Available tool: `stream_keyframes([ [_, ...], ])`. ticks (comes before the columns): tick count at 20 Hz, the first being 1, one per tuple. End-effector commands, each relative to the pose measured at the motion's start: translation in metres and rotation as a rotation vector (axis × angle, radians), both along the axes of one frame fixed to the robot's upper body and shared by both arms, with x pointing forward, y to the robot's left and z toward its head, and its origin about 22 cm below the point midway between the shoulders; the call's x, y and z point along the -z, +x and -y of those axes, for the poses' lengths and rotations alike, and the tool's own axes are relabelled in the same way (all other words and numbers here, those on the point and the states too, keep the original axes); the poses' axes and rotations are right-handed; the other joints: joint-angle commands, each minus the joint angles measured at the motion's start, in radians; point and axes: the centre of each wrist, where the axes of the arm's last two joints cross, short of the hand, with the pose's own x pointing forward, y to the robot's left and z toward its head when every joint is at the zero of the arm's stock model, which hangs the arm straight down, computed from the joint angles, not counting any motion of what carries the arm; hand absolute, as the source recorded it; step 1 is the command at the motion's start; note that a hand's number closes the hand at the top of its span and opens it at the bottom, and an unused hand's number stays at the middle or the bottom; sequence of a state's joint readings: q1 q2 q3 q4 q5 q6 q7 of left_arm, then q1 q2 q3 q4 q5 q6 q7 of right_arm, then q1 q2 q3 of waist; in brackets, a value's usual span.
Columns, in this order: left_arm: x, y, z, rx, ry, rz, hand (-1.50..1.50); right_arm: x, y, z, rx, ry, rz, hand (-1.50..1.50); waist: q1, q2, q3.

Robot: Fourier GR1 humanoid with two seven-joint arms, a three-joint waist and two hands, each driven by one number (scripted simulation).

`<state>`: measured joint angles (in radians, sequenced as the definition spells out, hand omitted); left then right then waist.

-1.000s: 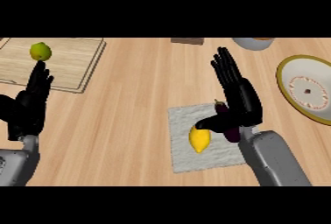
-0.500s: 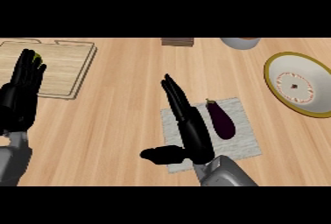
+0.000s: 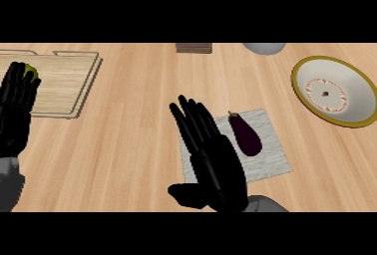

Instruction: Pick the lemon from the placemat and place it in the bowl

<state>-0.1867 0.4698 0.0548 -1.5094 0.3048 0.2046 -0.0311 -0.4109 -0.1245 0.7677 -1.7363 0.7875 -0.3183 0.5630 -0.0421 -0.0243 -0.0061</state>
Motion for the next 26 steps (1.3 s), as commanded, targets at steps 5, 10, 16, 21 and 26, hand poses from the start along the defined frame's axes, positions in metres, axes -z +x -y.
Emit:
stream_keyframes([
  [5,0.008,-0.002,-0.003,0.003,-0.010,-0.003,0.00,-0.049,-0.027,0.008,0.080,-0.414,-0.241,-1.50,-0.002,0.007,0.000],
  [10,0.005,-0.005,-0.003,0.026,-0.007,0.029,0.00,-0.066,-0.043,0.005,0.060,-0.604,-0.382,-1.50,0.029,0.013,0.002],
  [16,-0.003,0.007,0.000,0.034,-0.001,0.024,0.00,-0.077,-0.044,0.008,0.091,-0.617,-0.451,-1.50,0.029,0.019,0.004],
  [21,-0.012,0.014,0.009,0.053,-0.005,0.037,0.00,-0.078,-0.031,0.009,0.084,-0.619,-0.483,-1.50,0.037,0.020,0.005],
  [26,-0.007,0.010,-0.002,0.053,-0.018,0.032,0.00,-0.067,-0.014,0.013,0.094,-0.619,-0.538,-1.50,0.043,0.023,0.005],
])
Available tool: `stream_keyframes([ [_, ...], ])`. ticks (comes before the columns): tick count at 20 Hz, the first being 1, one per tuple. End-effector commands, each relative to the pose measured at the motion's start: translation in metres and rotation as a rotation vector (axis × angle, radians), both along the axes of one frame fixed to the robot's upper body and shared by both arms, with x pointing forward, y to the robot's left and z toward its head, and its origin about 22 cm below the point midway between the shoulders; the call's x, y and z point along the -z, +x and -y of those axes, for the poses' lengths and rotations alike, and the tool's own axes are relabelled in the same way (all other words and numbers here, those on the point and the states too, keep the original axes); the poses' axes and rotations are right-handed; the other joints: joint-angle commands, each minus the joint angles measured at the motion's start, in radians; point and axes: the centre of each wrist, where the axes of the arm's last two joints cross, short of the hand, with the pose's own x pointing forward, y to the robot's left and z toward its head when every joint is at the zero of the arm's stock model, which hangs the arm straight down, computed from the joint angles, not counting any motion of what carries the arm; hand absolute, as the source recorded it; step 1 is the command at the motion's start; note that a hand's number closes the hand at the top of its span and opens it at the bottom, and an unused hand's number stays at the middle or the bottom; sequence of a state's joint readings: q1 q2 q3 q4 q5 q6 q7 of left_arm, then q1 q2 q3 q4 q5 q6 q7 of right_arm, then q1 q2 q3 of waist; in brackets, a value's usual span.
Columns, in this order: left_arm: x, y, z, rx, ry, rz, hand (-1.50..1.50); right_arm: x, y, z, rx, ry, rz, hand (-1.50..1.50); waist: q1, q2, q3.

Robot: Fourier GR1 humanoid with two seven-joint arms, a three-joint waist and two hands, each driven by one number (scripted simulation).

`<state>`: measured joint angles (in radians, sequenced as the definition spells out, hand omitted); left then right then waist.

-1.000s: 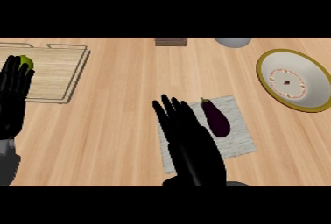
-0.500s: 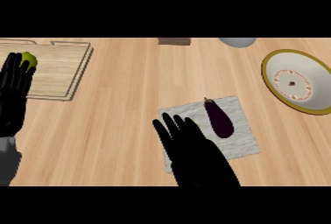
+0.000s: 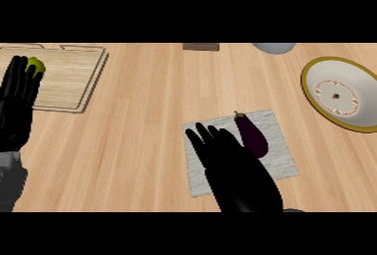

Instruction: Pick the lemon from the placemat and place it in the bowl

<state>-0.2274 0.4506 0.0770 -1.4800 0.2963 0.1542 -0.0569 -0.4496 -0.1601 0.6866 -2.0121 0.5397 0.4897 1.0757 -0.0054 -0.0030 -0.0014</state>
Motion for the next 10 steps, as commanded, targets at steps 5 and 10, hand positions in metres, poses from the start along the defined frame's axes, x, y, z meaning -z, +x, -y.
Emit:
stream_keyframes([
  [5,-0.009,0.002,-0.002,0.016,-0.003,0.002,0.00,0.026,0.029,-0.004,0.140,-0.127,-0.085,-1.50,0.010,0.003,0.001],
  [10,-0.005,-0.003,-0.005,0.014,-0.006,-0.002,0.00,0.038,0.024,0.008,0.158,-0.133,-0.083,-1.50,0.006,0.002,0.001],
])
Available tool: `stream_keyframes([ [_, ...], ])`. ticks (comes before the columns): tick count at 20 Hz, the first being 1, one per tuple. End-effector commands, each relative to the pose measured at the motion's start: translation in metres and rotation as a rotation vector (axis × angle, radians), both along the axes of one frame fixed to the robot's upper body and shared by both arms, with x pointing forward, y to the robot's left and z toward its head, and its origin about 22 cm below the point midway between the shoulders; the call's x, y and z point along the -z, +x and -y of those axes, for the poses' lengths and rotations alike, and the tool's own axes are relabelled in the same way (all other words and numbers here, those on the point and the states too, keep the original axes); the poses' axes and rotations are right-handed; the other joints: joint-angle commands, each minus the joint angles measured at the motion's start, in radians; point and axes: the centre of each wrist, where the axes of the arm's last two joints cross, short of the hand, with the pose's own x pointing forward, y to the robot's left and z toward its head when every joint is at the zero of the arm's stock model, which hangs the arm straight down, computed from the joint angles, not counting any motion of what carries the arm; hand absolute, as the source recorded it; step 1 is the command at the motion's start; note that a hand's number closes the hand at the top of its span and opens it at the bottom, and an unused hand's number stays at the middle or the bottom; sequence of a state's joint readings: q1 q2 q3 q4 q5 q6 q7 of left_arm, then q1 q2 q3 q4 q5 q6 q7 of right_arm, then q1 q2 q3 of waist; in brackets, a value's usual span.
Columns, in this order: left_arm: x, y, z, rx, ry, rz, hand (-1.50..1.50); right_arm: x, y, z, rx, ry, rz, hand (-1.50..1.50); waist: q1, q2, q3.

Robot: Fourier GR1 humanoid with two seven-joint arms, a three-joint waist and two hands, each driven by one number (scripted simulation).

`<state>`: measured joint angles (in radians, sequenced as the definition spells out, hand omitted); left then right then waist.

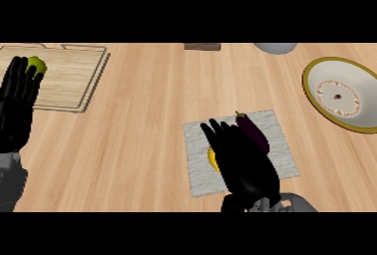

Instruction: Pick the lemon from the placemat and place it in the bowl

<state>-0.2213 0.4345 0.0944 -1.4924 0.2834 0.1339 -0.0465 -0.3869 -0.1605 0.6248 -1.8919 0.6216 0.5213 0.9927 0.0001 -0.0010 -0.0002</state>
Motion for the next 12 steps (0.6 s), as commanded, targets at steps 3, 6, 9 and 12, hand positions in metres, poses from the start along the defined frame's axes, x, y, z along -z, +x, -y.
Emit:
stream_keyframes([
  [3,0.006,-0.003,0.005,-0.002,0.018,0.005,0.00,0.023,0.005,0.000,0.070,-0.050,-0.034,-1.50,0.002,0.001,0.000],
  [6,0.011,0.009,-0.016,-0.017,-0.011,-0.003,0.00,0.028,-0.002,0.009,0.044,-0.022,-0.009,-1.50,-0.002,0.001,0.000],
  [9,0.002,0.001,-0.011,-0.006,0.012,-0.006,0.00,0.010,0.010,0.008,0.023,-0.011,-0.011,-1.50,0.001,0.000,0.000],
  [12,0.000,0.010,0.006,0.004,-0.002,-0.017,0.00,0.043,0.015,-0.006,-0.001,0.004,0.002,-1.50,0.002,0.001,0.000],
])
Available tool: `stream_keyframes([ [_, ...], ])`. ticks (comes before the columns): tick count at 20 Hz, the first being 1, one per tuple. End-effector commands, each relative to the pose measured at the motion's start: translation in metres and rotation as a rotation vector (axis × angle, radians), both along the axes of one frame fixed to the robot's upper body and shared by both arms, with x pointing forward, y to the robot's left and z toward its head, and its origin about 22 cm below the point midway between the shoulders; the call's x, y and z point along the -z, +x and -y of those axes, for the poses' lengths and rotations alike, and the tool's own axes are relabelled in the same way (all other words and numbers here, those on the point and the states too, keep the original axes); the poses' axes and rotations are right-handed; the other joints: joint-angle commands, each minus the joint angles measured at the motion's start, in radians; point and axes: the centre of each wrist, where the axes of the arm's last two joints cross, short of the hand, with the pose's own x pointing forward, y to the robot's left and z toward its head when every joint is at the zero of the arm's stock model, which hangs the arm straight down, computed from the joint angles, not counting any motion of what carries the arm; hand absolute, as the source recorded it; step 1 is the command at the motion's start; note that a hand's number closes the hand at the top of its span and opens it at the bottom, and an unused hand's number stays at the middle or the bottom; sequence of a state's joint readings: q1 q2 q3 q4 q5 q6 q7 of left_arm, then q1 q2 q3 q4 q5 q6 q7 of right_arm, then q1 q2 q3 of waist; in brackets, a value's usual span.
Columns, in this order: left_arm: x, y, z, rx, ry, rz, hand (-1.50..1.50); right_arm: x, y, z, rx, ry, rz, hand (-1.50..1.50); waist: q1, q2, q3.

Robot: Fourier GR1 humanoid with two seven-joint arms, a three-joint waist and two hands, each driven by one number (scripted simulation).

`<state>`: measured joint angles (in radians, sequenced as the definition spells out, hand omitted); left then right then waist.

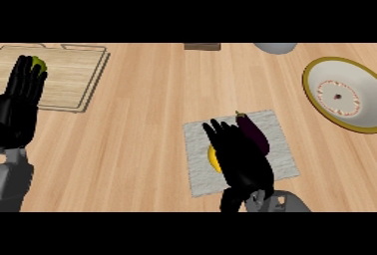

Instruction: Pick the lemon from the placemat and place it in the bowl

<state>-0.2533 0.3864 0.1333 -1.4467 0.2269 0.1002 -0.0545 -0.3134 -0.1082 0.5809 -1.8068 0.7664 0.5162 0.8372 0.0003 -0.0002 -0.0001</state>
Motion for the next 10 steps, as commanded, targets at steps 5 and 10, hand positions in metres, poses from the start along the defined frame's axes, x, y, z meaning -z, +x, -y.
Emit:
stream_keyframes([
  [5,-0.014,-0.008,-0.003,0.008,0.000,-0.003,0.00,0.020,0.002,0.018,0.008,-0.031,-0.041,-1.50,0.000,-0.001,0.000],
  [10,-0.008,0.000,0.004,0.014,0.002,-0.002,0.00,0.032,-0.006,0.011,0.012,-0.059,-0.046,-1.50,-0.002,-0.001,0.000],
])
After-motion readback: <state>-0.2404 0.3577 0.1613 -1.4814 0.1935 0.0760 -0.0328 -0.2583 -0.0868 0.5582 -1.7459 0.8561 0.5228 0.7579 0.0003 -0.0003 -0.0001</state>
